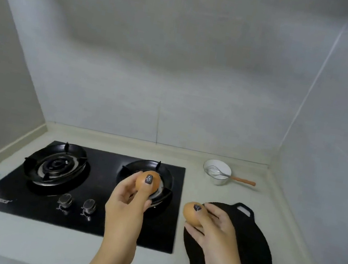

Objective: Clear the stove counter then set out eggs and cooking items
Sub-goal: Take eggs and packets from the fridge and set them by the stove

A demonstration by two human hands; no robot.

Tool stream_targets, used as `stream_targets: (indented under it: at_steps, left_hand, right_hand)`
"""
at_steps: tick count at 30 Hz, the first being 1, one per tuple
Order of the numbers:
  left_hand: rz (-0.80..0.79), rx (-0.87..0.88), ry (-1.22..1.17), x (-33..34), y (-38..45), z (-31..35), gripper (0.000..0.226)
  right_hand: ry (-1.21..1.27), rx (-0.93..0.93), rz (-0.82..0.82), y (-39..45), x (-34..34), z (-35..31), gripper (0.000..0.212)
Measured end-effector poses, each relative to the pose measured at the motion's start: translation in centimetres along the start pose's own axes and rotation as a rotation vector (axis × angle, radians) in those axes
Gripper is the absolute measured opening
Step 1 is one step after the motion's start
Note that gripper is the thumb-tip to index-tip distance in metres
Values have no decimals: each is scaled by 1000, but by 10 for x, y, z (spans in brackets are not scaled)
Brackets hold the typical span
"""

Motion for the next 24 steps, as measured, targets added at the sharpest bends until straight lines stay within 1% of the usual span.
stream_targets:
  at_steps: [3, 6, 10, 13, 17, 21, 24]
  left_hand:
    - [-5, -78, 26, -8, 25, -17, 27]
    - [-28, -152, 28, -7, 45, -32, 23]
    - [-46, -253, 22, 1, 64, -62, 26]
    - [-52, -303, 32, 6, 74, -81, 28]
    - [-22, -353, 45, 15, 96, -107, 27]
    - [8, -402, 46, 26, 112, -133, 27]
    - [49, -420, 83, 43, 133, -162, 33]
  right_hand:
    - [31, 68, 52, 16, 2, 16, 35]
    - [78, 79, 86, 30, 2, 22, 34]
    - [156, 114, 148, 48, -6, 34, 29]
    - [150, 135, 179, 63, -17, 39, 24]
    - [188, 182, 220, 102, -37, 47, 22]
    - [234, 214, 210, 137, -48, 54, 21]
    - [212, 247, 156, 176, -57, 55, 29]
Point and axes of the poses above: each hand's wrist, its own y-axis towards the middle knuckle, its own x-axis out of the palm, z = x × y, the point moved 7 cm from there along y, towards the middle knuckle, and after that the axes turned 13 degrees about -y, right-handed, at the moved point
